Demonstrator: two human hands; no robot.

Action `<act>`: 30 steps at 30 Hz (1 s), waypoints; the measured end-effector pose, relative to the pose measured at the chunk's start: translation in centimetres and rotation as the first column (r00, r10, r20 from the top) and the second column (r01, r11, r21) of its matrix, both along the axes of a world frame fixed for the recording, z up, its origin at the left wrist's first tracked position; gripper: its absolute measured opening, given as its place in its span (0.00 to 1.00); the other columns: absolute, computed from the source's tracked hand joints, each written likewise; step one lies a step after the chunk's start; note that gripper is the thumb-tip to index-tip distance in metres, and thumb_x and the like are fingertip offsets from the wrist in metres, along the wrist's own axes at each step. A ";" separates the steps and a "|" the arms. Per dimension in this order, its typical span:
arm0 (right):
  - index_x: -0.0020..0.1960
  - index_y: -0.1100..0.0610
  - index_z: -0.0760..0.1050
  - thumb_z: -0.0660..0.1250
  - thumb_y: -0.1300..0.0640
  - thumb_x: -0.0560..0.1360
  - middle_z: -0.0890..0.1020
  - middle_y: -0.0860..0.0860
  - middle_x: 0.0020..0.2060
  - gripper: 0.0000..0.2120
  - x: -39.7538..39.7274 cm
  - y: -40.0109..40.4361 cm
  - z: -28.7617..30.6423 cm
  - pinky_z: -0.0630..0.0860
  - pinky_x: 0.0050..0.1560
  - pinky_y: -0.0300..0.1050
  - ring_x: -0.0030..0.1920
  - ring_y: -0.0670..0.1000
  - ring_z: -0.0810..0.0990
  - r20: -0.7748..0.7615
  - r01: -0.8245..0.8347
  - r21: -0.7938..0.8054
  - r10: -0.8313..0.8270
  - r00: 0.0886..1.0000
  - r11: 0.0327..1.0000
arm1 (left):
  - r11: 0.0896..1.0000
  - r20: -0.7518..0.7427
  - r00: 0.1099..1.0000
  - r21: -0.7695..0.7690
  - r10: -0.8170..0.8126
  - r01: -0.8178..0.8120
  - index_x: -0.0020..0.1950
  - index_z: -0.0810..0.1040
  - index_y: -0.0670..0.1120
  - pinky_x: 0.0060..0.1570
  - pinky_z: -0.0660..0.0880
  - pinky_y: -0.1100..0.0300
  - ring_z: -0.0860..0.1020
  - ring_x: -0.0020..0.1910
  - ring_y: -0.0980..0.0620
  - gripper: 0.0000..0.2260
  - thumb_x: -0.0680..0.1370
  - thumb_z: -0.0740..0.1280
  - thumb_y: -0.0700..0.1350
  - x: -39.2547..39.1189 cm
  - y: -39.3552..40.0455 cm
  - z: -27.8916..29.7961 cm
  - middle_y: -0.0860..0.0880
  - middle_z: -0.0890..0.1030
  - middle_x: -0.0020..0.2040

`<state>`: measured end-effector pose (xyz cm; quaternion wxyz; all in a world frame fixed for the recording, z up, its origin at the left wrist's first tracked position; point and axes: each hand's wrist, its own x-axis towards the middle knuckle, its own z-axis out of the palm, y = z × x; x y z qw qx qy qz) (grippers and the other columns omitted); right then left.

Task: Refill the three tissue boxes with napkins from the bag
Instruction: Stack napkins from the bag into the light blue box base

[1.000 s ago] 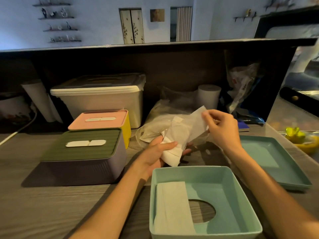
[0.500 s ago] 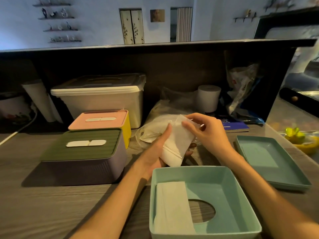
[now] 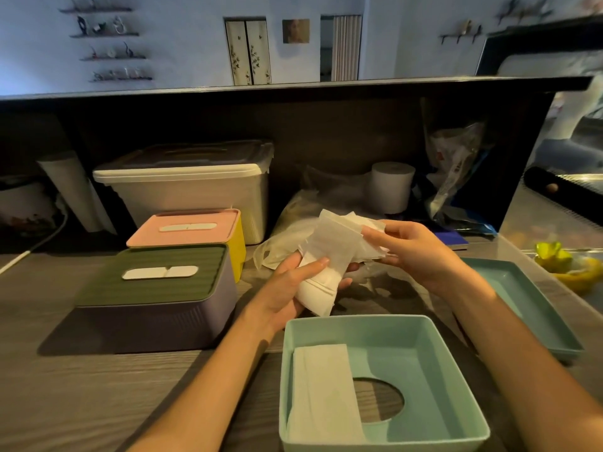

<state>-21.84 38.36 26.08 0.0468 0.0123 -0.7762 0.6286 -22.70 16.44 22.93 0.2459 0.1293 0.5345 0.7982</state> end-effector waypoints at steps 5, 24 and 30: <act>0.58 0.53 0.84 0.74 0.53 0.77 0.88 0.50 0.48 0.11 0.2 0.1 -0.1 0.82 0.58 0.57 0.52 0.53 0.86 -0.157 0.131 -0.085 -0.143 0.977 0.988 | 1.000 0.005 1.000 0.016 -0.015 0.014 0.70 0.73 0.46 0.35 0.81 0.60 0.86 0.48 0.46 0.15 0.83 0.62 0.38 -0.1 0.2 0.0 0.39 0.83 0.60; 0.54 0.50 0.82 0.72 0.54 0.79 0.85 0.43 0.45 0.04 -0.4 -1.4 -1.4 0.74 0.43 0.30 0.46 0.38 0.81 -0.402 0.217 0.293 -0.086 0.911 0.931 | 0.999 0.172 0.985 0.040 -0.003 -0.003 0.70 0.77 0.45 0.61 0.77 0.47 0.80 0.63 0.41 0.23 0.81 0.65 0.58 -0.5 0.8 -0.6 0.40 0.81 0.64; 0.56 0.48 0.82 0.74 0.51 0.77 0.84 0.41 0.48 0.08 -0.6 -1.2 -1.8 0.76 0.46 0.33 0.50 0.40 0.80 -0.459 0.324 0.326 -0.150 0.875 0.888 | 0.993 0.037 0.994 -0.059 -0.100 0.102 0.72 0.74 0.46 0.47 0.81 0.54 0.83 0.56 0.42 0.19 0.80 0.68 0.40 -0.1 0.1 -0.9 0.39 0.82 0.62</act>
